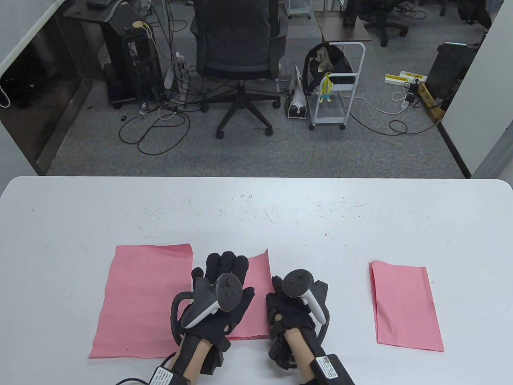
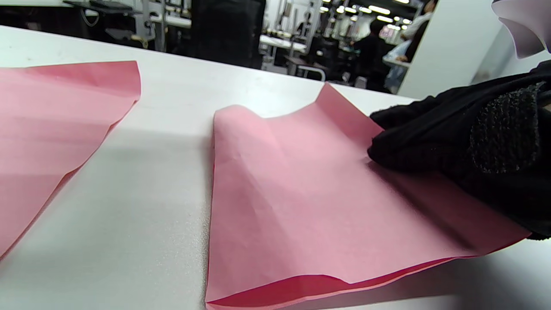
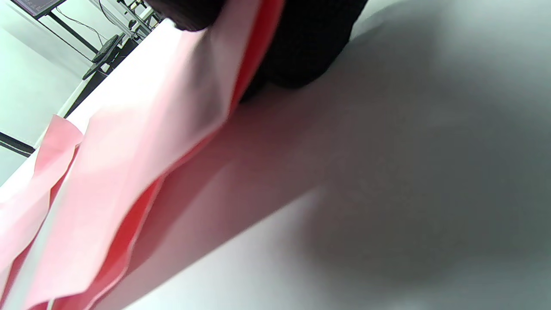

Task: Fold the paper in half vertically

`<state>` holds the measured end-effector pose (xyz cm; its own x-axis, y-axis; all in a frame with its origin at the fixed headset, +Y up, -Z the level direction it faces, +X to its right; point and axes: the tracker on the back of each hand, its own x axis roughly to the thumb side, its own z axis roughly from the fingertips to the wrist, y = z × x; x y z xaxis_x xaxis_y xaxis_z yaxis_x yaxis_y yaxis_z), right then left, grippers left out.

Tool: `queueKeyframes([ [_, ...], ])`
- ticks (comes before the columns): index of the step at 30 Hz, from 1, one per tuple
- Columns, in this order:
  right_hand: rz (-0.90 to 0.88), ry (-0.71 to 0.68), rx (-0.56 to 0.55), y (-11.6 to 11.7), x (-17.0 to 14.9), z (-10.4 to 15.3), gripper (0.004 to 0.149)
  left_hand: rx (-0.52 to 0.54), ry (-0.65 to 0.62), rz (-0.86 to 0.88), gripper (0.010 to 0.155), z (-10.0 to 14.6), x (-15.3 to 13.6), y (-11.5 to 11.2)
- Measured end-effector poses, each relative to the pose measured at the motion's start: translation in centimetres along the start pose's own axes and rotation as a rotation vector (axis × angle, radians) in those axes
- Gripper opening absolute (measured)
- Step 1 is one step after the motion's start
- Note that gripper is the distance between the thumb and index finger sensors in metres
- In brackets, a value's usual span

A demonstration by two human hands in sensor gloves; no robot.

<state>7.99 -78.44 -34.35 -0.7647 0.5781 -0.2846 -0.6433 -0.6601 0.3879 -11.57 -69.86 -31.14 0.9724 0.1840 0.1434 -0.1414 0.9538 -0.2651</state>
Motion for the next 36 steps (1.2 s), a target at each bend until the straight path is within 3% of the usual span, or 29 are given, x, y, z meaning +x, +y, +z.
queueKeyframes([
  [4, -0.062, -0.004, 0.035, -0.5, -0.3, 0.0, 0.056, 0.002, -0.004, -0.019, 0.077, 0.1, 0.3, -0.1],
  [7, -0.124, -0.025, 0.007, -2.3, -0.7, 0.8, 0.054, 0.011, -0.01, -0.018, 0.077, 0.3, 0.4, 0.1],
  [14, -0.151, -0.075, -0.173, -11.5, -3.2, 5.7, 0.053, 0.019, -0.012, -0.013, 0.077, 0.4, 0.3, 0.3],
  [16, -0.147, -0.044, -0.25, -14.9, -5.2, 7.4, 0.053, 0.019, -0.009, -0.018, 0.077, 0.4, 0.3, 0.3],
  [21, -0.163, 0.069, -0.349, -19.8, -10.4, 9.8, 0.052, 0.024, -0.007, -0.025, 0.077, 0.5, 0.2, 0.4],
  [28, -0.24, 0.239, -0.381, -22.6, -17.9, 10.4, 0.053, 0.021, -0.003, -0.034, 0.077, 0.3, 0.2, 0.2],
  [36, -0.221, 0.371, -0.31, -21.9, -23.0, 8.3, 0.055, 0.025, 0.005, -0.039, 0.077, 0.3, 0.1, 0.2],
])
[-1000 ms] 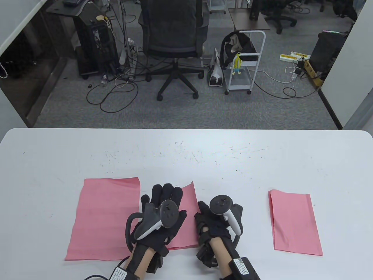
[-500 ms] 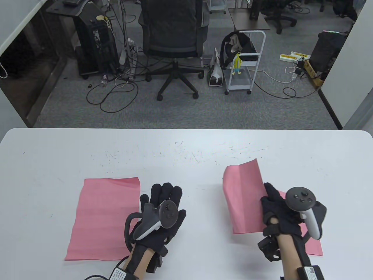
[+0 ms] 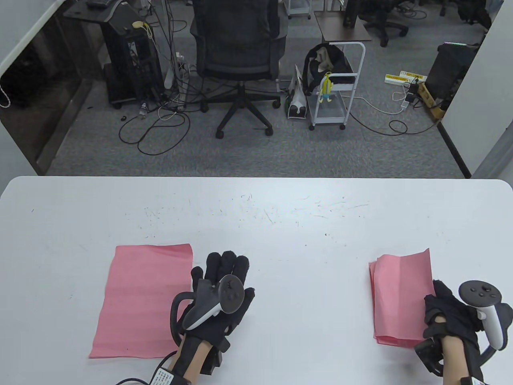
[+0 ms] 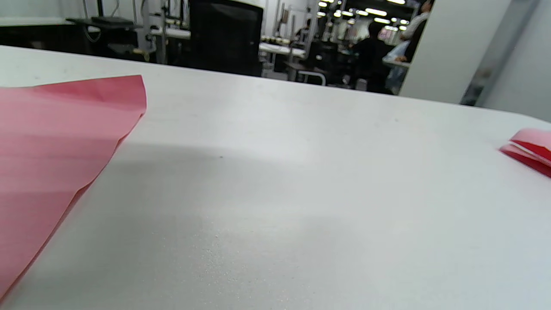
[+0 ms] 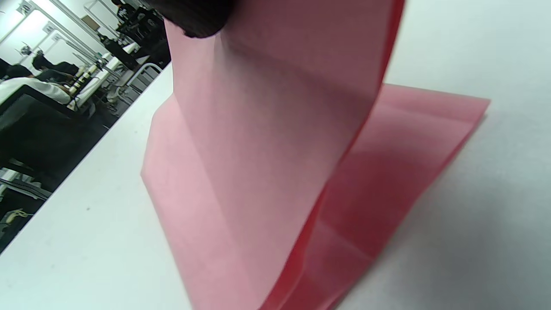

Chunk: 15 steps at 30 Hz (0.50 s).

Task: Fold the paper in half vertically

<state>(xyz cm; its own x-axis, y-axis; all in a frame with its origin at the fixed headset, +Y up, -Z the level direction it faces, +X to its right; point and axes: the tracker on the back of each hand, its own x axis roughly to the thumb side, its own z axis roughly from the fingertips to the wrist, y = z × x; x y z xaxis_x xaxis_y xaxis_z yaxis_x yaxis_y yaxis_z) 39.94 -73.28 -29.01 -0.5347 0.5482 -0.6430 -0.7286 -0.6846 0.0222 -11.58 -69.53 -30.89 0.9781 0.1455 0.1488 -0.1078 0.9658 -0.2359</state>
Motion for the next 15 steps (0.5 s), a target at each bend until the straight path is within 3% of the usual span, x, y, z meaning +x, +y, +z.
queueKeyframes([
  [7, 0.062, 0.09, -0.022, 1.3, -1.1, -1.4, 0.061, 0.002, 0.003, -0.028, 0.077, 0.0, 0.2, 0.0],
  [15, 0.228, 0.156, -0.155, 0.7, 0.1, 0.0, 0.068, 0.001, -0.006, -0.018, 0.077, 0.0, 0.2, 0.0],
])
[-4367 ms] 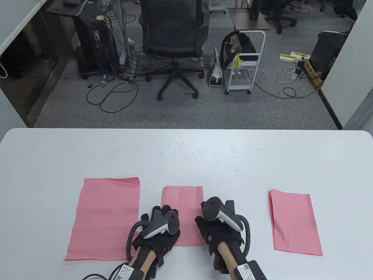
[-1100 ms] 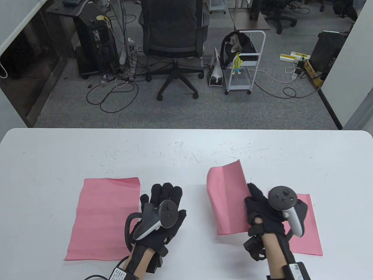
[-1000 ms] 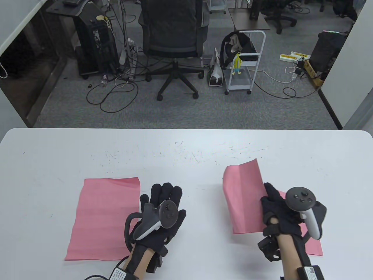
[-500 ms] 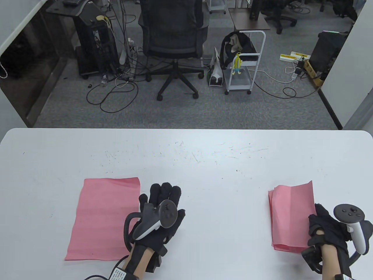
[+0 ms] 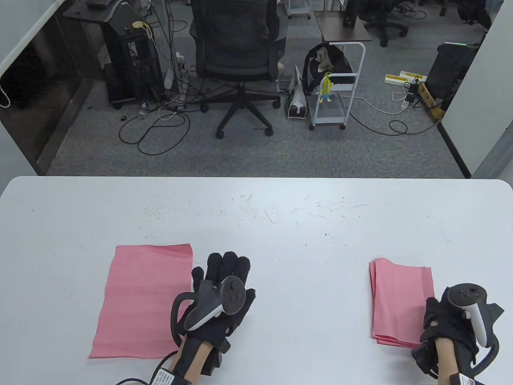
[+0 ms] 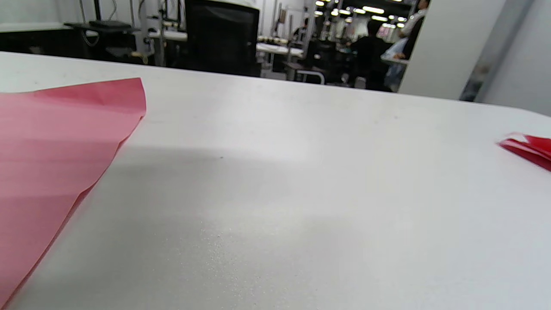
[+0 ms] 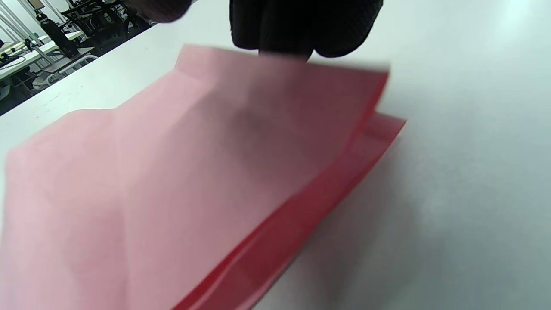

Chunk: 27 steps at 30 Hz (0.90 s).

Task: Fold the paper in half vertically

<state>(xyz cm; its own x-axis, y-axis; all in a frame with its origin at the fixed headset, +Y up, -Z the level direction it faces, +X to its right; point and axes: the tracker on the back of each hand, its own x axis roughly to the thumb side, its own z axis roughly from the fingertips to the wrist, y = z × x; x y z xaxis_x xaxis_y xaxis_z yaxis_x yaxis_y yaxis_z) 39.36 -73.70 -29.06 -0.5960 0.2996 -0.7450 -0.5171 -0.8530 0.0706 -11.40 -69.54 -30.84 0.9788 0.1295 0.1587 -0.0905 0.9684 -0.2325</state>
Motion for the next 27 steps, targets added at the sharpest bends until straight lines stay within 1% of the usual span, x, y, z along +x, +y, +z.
queueKeyframes([
  [2, 0.031, -0.018, -0.02, -0.5, 0.8, 0.8, 0.07, 0.001, -0.003, 0.003, 0.077, 0.0, 0.0, 0.0],
  [5, 0.034, -0.118, -0.05, -1.2, 3.0, 2.7, 0.071, 0.005, -0.007, 0.007, 0.077, 0.0, 0.0, 0.0],
  [8, 0.049, -0.25, -0.044, -1.1, 6.2, 5.2, 0.071, 0.01, -0.012, 0.01, 0.077, 0.0, 0.0, 0.0],
  [10, 0.065, -0.336, -0.032, -0.5, 8.7, 6.9, 0.071, 0.012, -0.013, 0.012, 0.077, 0.0, -0.1, 0.0],
  [14, 0.121, -0.514, 0.039, 2.2, 14.2, 10.9, 0.072, 0.004, -0.008, 0.019, 0.077, -0.2, -0.3, -0.2],
  [16, 0.158, -0.58, 0.049, 3.7, 16.5, 12.9, 0.073, 0.001, -0.004, 0.019, 0.077, -0.3, -0.5, -0.3],
  [17, 0.169, -0.599, 0.059, 4.3, 17.1, 13.5, 0.073, 0.0, -0.003, 0.019, 0.077, -0.3, -0.5, -0.3],
  [19, 0.179, -0.656, 0.089, 6.4, 19.1, 15.3, 0.073, -0.002, 0.001, 0.018, 0.077, -0.4, -0.6, -0.4],
  [20, 0.189, -0.668, 0.104, 7.2, 19.7, 15.8, 0.073, -0.004, 0.002, 0.019, 0.077, -0.4, -0.7, -0.4],
  [22, 0.273, -0.689, 0.157, 9.4, 21.2, 17.0, 0.074, -0.007, 0.005, 0.018, 0.077, -0.5, -0.7, -0.6],
  [24, 0.3, -0.709, 0.179, 11.0, 21.9, 17.7, 0.074, -0.016, 0.009, 0.009, 0.077, -0.6, -0.8, -0.8],
  [27, 0.291, -0.733, 0.201, 12.3, 22.3, 18.2, 0.073, -0.02, 0.014, 0.012, 0.077, -0.8, -1.0, -0.9],
])
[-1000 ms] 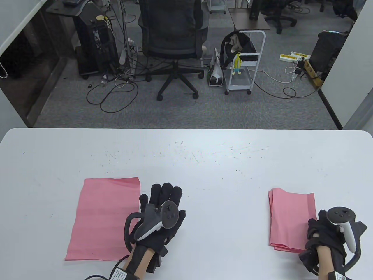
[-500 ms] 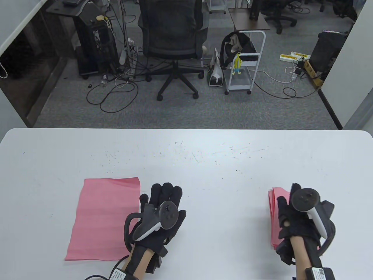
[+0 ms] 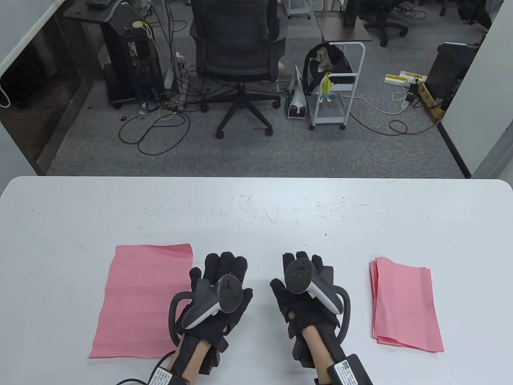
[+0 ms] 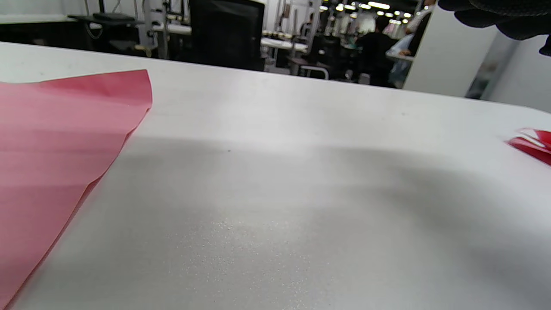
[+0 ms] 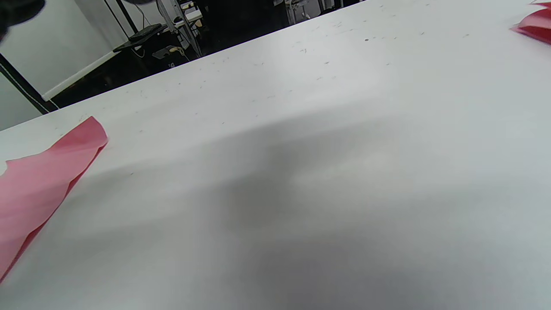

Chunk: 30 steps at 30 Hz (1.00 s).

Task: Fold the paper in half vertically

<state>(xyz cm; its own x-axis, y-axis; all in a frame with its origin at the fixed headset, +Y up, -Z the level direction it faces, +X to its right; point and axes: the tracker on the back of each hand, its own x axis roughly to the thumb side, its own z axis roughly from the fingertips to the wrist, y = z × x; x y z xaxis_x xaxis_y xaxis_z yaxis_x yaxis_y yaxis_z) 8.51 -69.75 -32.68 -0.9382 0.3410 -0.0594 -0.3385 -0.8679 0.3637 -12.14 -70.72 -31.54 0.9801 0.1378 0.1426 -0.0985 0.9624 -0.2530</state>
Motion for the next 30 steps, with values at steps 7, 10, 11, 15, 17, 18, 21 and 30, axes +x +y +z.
queueKeyframes([
  [7, -0.018, -0.025, 0.018, 1.3, -0.4, -0.5, 0.072, -0.003, 0.011, -0.011, 0.077, -0.2, -0.2, -0.3],
  [10, -0.019, -0.029, 0.03, 1.3, -0.6, -0.6, 0.072, -0.002, 0.013, -0.025, 0.077, -0.2, 0.1, -0.3],
  [11, -0.014, -0.03, 0.027, 1.3, -0.6, -0.6, 0.072, -0.002, 0.013, -0.03, 0.077, -0.2, 0.1, -0.4],
  [15, -0.015, -0.034, 0.019, 1.2, -0.8, -0.4, 0.072, -0.026, 0.014, -0.065, 0.077, -0.6, 0.7, -1.2],
  [17, -0.018, -0.03, 0.026, 1.1, -0.9, -0.3, 0.072, -0.037, 0.014, -0.077, 0.077, -0.7, 0.9, -1.5],
  [18, -0.022, -0.033, 0.021, 1.0, -1.0, -0.2, 0.072, -0.038, 0.014, -0.08, 0.077, -0.7, 0.9, -1.6],
  [21, -0.029, -0.04, 0.011, 0.6, -1.1, 0.1, 0.071, -0.035, 0.017, -0.082, 0.077, -0.7, 0.8, -1.5],
  [30, -0.075, -0.083, -0.011, -0.6, -1.7, 1.3, 0.071, -0.123, 0.084, -0.106, 0.077, -1.9, -0.9, -2.4],
])
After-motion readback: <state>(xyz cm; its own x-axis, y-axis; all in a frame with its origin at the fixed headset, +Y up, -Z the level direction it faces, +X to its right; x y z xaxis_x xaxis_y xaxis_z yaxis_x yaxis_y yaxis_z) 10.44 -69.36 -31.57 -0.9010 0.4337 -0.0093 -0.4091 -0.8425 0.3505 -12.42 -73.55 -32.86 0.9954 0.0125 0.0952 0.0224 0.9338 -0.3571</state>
